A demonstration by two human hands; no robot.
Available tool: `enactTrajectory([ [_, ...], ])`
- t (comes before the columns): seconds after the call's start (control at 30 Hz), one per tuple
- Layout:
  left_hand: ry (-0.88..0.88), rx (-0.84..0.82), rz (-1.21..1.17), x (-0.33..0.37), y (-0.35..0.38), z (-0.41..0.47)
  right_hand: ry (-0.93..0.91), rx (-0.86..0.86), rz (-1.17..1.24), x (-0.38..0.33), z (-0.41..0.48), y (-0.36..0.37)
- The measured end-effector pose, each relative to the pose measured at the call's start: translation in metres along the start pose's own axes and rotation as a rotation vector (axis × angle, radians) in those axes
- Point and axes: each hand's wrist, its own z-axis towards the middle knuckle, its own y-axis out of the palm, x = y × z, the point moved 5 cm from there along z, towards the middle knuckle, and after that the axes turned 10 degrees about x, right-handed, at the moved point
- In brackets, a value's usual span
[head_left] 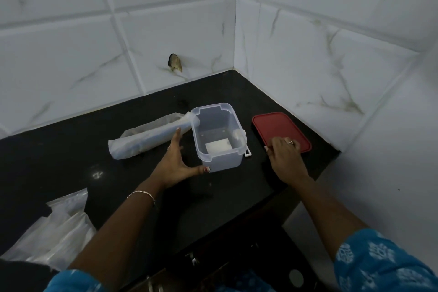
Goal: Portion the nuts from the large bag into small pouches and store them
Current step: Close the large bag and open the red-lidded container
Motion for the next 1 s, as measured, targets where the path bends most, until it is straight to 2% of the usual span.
enactTrajectory([
  [0.1,0.014,0.155,0.056,-0.001,-0.018,-0.002,0.062,0.139,0.06,-0.023,0.019,-0.018],
  [0.2,0.078,0.419,0.294,-0.006,-0.046,0.003,0.066,0.281,0.168,-0.059,0.049,-0.039],
  [0.3,0.087,0.511,0.524,-0.013,-0.071,0.015,-0.038,0.257,0.269,-0.102,0.08,-0.043],
  [0.4,0.038,0.432,0.685,-0.024,-0.086,0.032,-0.205,0.054,0.194,-0.141,0.095,-0.019],
  [0.53,-0.006,0.345,0.789,-0.038,-0.097,0.056,-0.285,-0.238,0.12,-0.165,0.099,0.027],
  [0.63,-0.022,0.269,0.815,-0.043,-0.101,0.074,-0.324,-0.331,0.083,-0.17,0.097,0.047],
  [0.77,-0.082,0.124,0.794,-0.054,-0.1,0.099,-0.317,-0.425,0.158,-0.169,0.093,0.062],
  [1.0,-0.208,0.091,0.752,-0.065,-0.104,0.118,-0.27,-0.434,0.216,-0.165,0.09,0.066],
])
